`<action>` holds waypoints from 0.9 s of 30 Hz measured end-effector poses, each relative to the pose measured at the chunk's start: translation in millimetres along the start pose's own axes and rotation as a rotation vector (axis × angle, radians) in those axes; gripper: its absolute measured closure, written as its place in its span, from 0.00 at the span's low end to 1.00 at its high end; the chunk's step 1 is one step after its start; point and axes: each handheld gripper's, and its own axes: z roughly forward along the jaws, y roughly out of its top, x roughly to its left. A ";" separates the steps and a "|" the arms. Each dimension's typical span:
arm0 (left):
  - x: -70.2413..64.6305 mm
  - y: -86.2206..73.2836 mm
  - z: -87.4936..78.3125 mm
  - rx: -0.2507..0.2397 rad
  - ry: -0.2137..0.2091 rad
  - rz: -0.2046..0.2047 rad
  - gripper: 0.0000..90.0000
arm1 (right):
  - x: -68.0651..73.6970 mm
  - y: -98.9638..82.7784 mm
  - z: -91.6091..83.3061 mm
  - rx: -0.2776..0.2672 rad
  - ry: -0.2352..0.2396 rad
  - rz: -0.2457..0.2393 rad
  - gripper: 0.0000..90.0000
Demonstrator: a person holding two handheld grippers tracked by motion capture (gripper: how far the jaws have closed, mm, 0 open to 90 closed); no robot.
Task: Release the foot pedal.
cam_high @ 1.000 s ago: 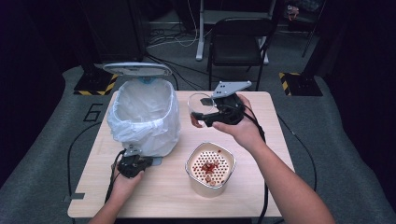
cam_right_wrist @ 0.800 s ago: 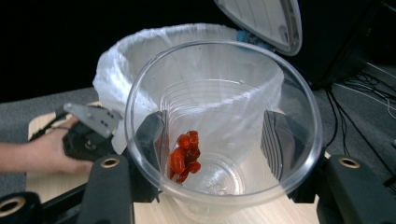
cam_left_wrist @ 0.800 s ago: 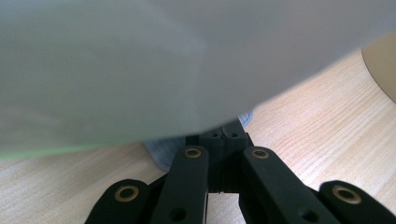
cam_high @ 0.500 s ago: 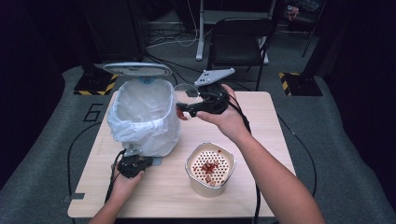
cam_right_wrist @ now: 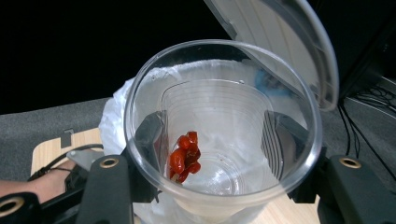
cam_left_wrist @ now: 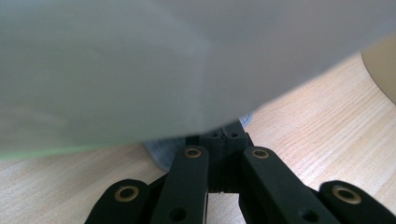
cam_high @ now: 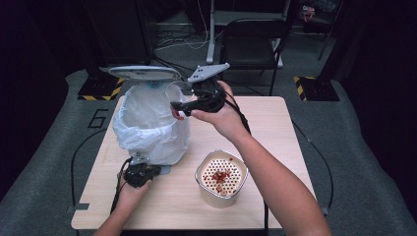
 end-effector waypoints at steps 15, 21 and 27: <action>-0.3 -0.2 0.2 -0.004 -0.002 -0.007 1.00 | 13.7 11.4 47.8 -0.001 0.010 -0.003 0.40; 0.5 -0.2 -0.1 0.003 -0.001 0.000 1.00 | 16.8 6.6 67.9 0.022 0.005 -0.003 0.38; 0.7 -0.2 -0.1 0.002 -0.002 0.001 1.00 | 17.0 -1.6 86.2 0.068 -0.025 0.055 0.15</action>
